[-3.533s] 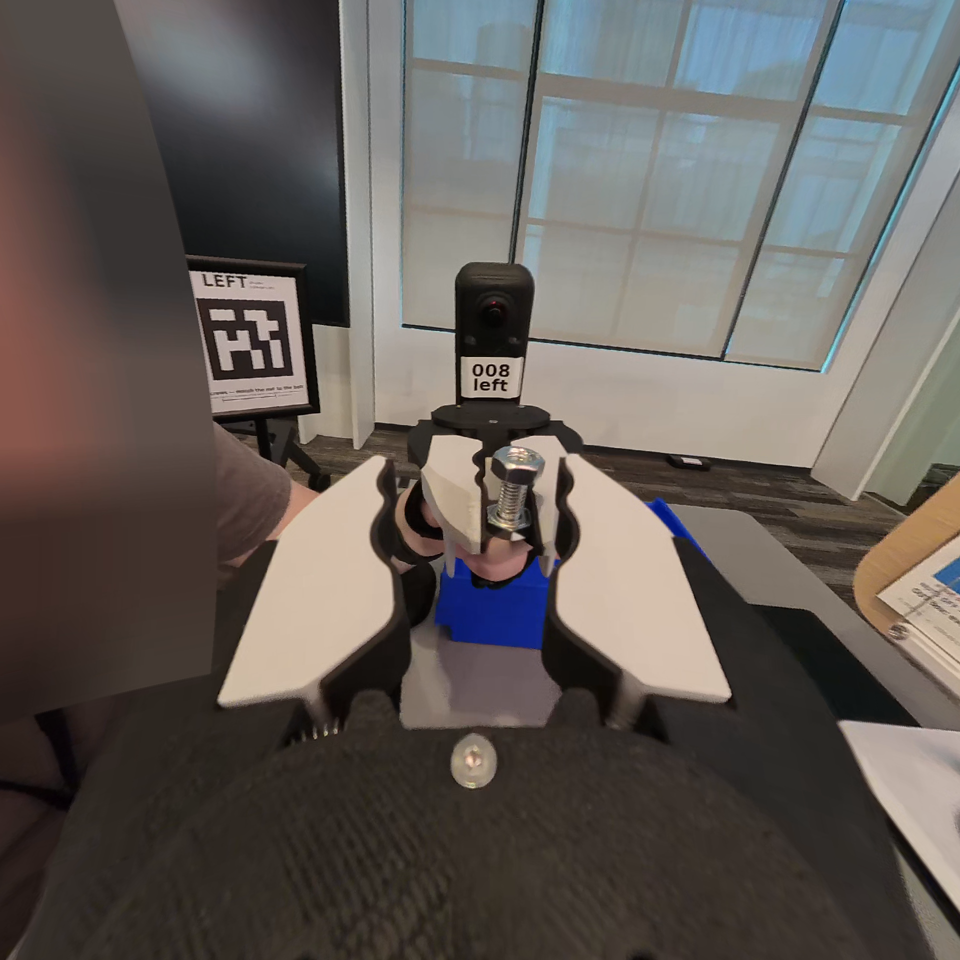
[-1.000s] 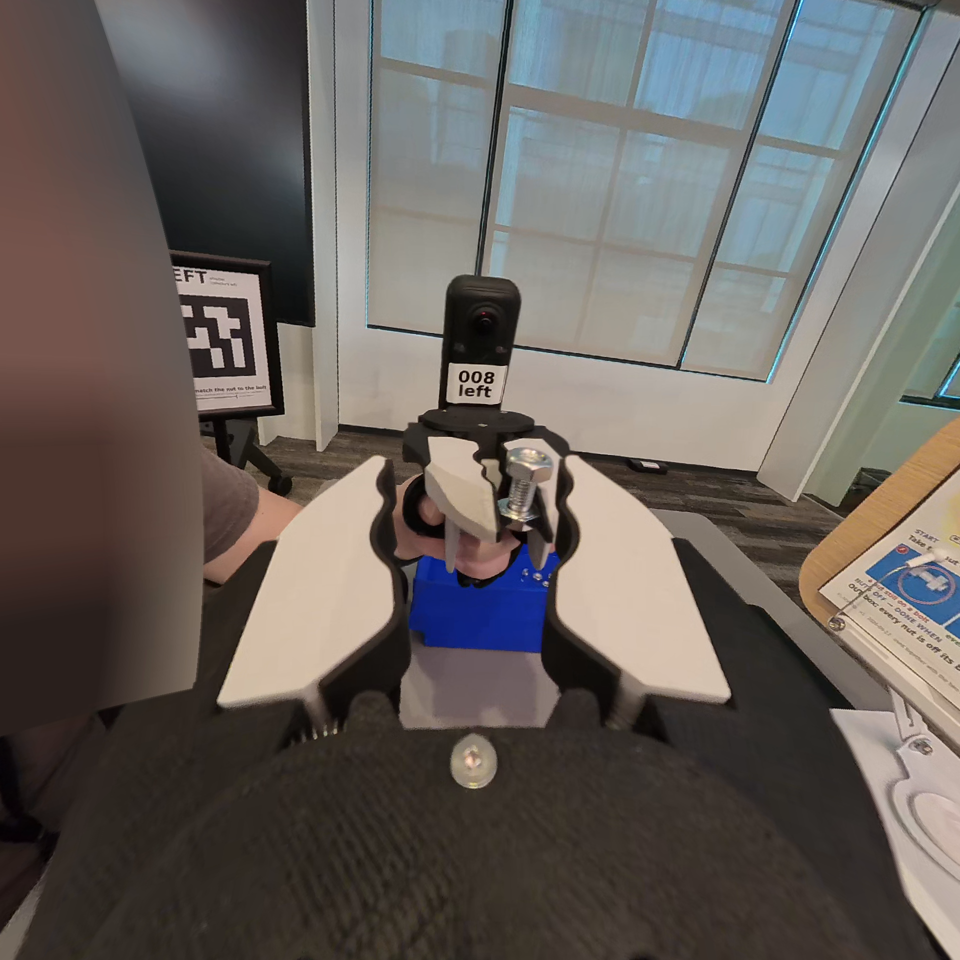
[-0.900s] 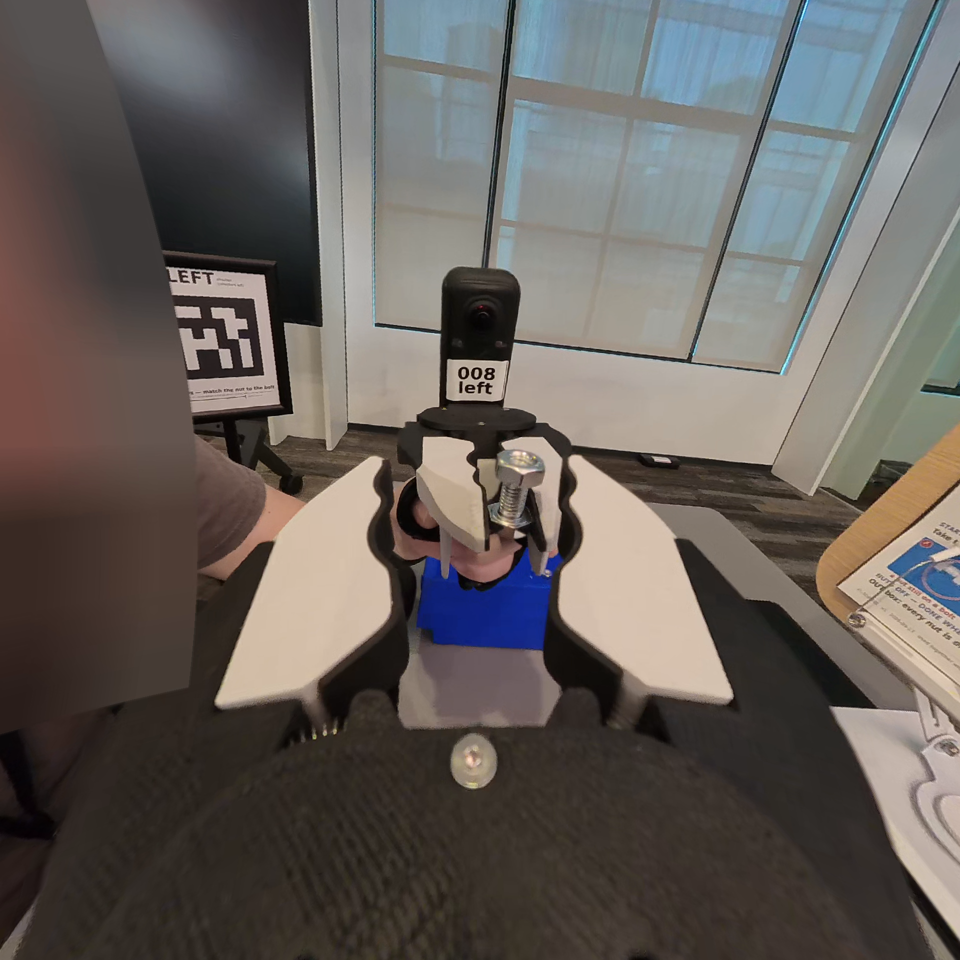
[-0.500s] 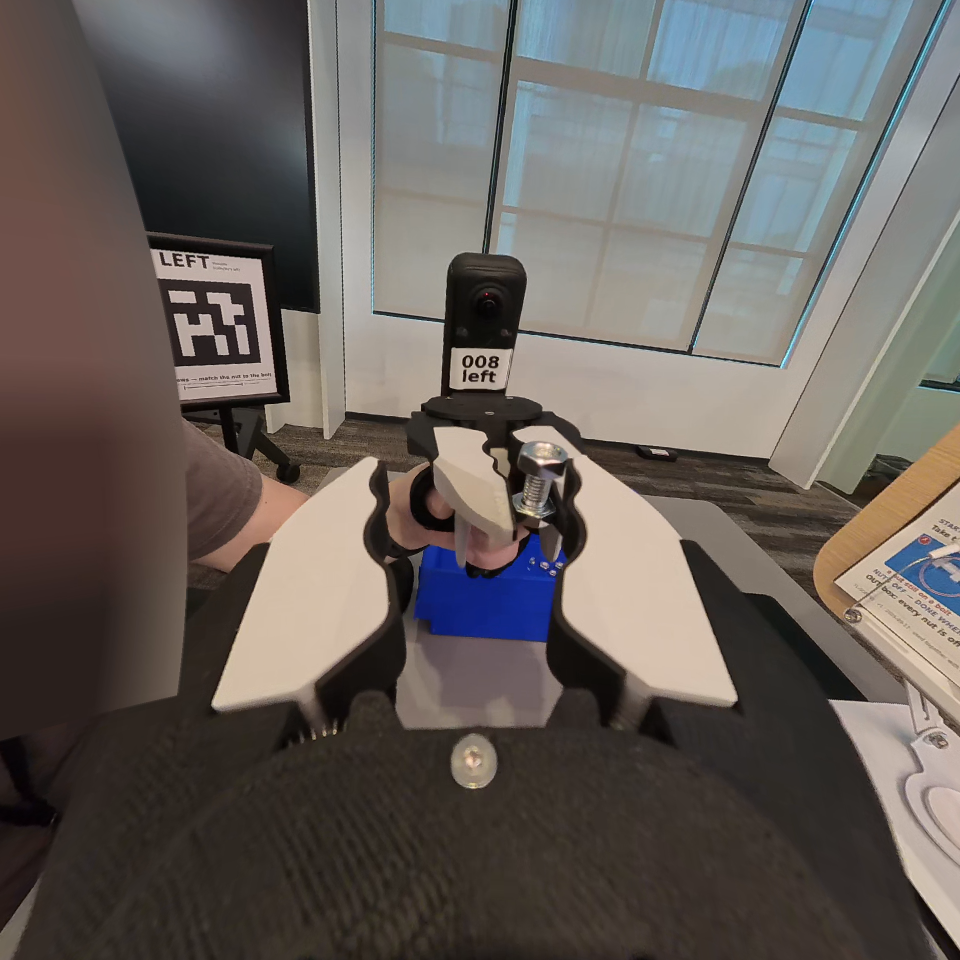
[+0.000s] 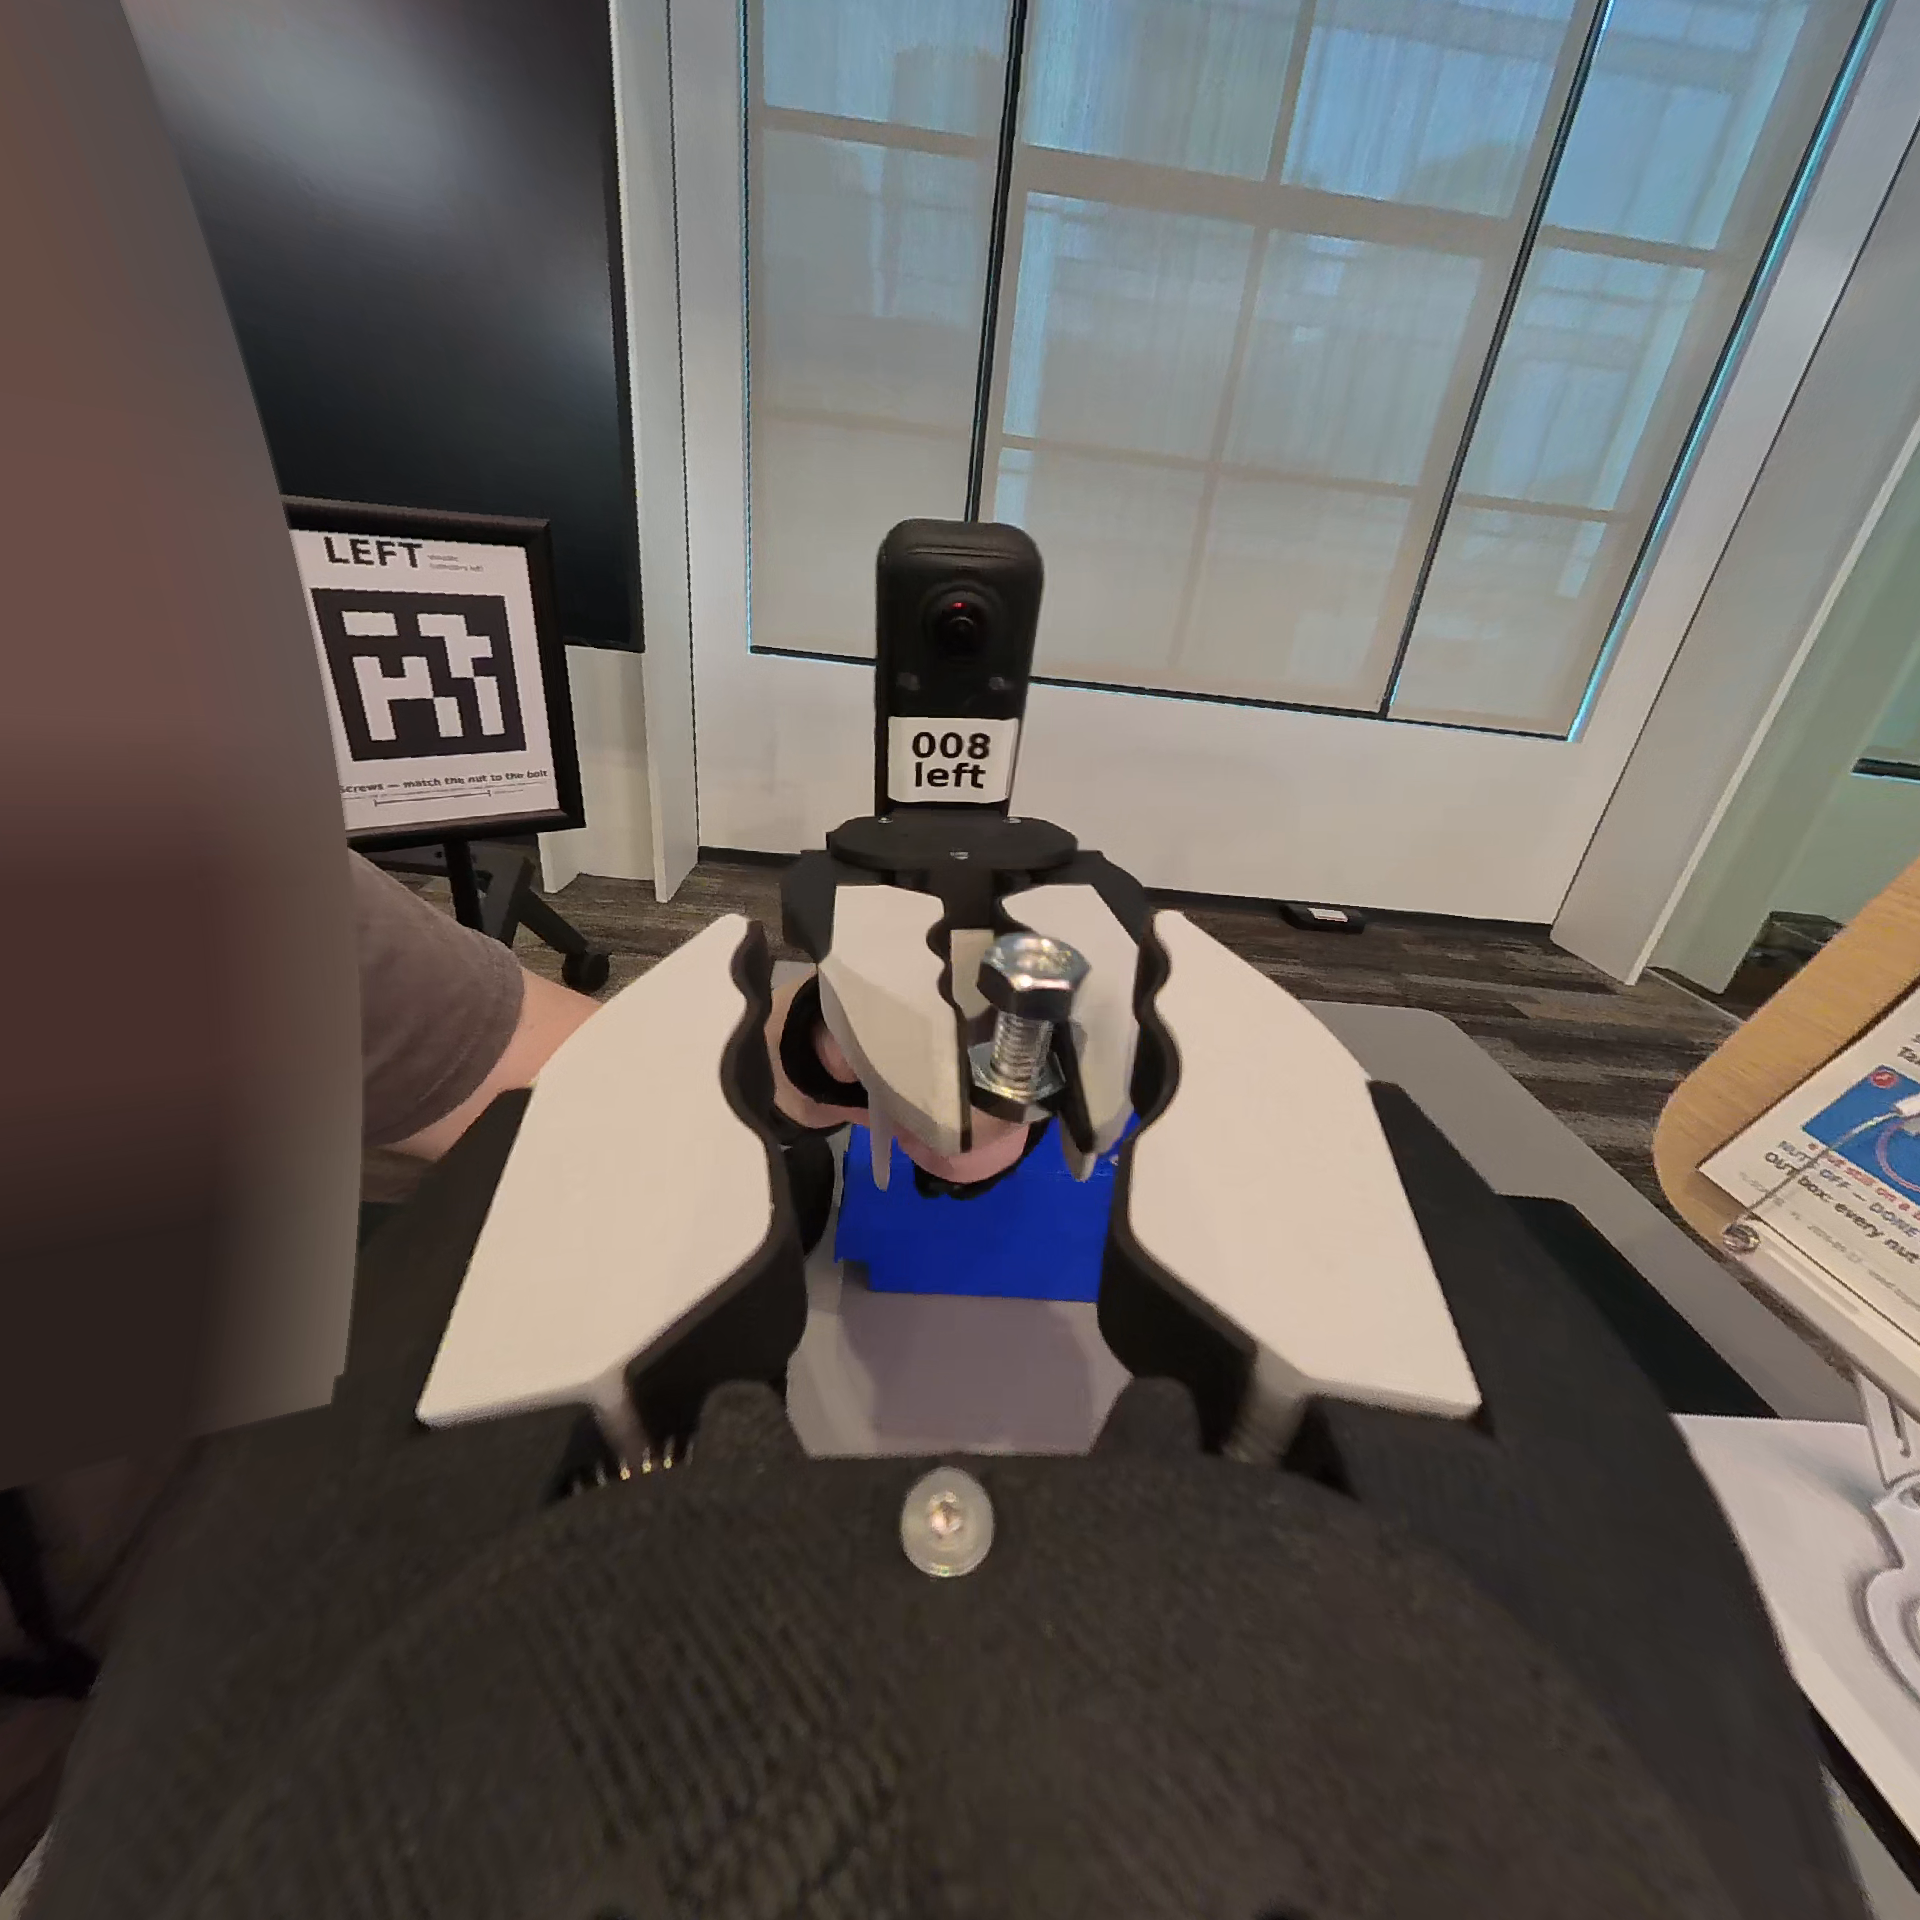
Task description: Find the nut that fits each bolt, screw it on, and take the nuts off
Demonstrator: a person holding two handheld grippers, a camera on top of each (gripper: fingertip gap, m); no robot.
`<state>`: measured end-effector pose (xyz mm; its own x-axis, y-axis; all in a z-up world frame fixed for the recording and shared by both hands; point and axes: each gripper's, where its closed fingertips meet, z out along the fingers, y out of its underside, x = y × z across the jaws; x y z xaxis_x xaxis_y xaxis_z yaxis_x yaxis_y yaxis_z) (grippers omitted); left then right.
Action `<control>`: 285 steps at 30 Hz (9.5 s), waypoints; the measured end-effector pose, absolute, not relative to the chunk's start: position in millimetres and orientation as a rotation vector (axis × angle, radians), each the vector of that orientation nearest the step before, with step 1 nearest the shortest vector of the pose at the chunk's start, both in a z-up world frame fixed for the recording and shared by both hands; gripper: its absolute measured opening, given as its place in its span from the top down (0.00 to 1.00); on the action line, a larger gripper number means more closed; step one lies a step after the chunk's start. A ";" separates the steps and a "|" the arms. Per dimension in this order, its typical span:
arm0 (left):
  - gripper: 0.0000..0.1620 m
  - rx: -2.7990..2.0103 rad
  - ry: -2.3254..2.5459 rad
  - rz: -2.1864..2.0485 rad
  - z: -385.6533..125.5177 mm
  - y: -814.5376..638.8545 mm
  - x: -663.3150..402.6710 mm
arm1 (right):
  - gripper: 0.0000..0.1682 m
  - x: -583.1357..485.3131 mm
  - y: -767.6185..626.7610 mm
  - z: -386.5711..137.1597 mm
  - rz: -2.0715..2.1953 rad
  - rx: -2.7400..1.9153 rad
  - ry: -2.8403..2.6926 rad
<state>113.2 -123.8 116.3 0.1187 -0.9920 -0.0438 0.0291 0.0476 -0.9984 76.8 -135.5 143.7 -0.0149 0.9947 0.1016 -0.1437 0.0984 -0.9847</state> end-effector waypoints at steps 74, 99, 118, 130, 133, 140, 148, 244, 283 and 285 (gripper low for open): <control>0.89 -1.162 1.112 -1.123 125.6 -128.7 107.9 | 0.58 76.8 -143.8 148.8 1.098 -0.993 -1.186; 0.89 -1.161 1.125 -1.118 124.9 -128.5 107.6 | 0.59 76.7 -139.3 146.5 1.114 -1.010 -1.177; 0.89 -1.194 1.039 -1.099 128.1 -109.5 95.7 | 0.65 80.6 -144.1 147.7 1.092 -0.986 -1.211; 0.89 -1.178 1.119 -1.103 120.2 -125.5 111.7 | 0.61 68.9 -143.5 139.9 1.156 -0.987 -1.191; 0.89 -1.185 1.096 -1.077 122.5 -120.2 107.1 | 0.59 70.0 -141.4 140.3 1.126 -0.999 -1.188; 0.89 -1.199 1.010 -1.068 133.7 -105.9 88.7 | 0.71 82.7 -151.6 149.1 1.151 -0.957 -1.238; 0.89 -1.172 1.109 -1.106 124.1 -125.1 107.8 | 0.59 77.0 -136.6 146.5 1.143 -0.995 -1.147; 0.76 -1.628 1.051 -0.520 106.7 -63.2 -1.2 | 0.79 399.1 40.3 -16.1 0.019 -2.482 -0.408; 0.91 -2.922 0.316 -0.017 -148.4 31.7 -191.8 | 0.80 303.4 27.0 2.8 0.003 -2.309 -0.837; 0.92 -2.917 0.340 -0.004 -147.2 32.5 -193.7 | 0.80 302.7 27.0 2.1 0.002 -2.310 -0.842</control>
<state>-193.7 32.5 -147.2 0.9735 -0.2279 -0.0208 -0.2273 -0.9525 -0.2025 302.7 27.0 2.1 0.7915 0.5720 0.2151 0.5712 -0.5672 -0.5934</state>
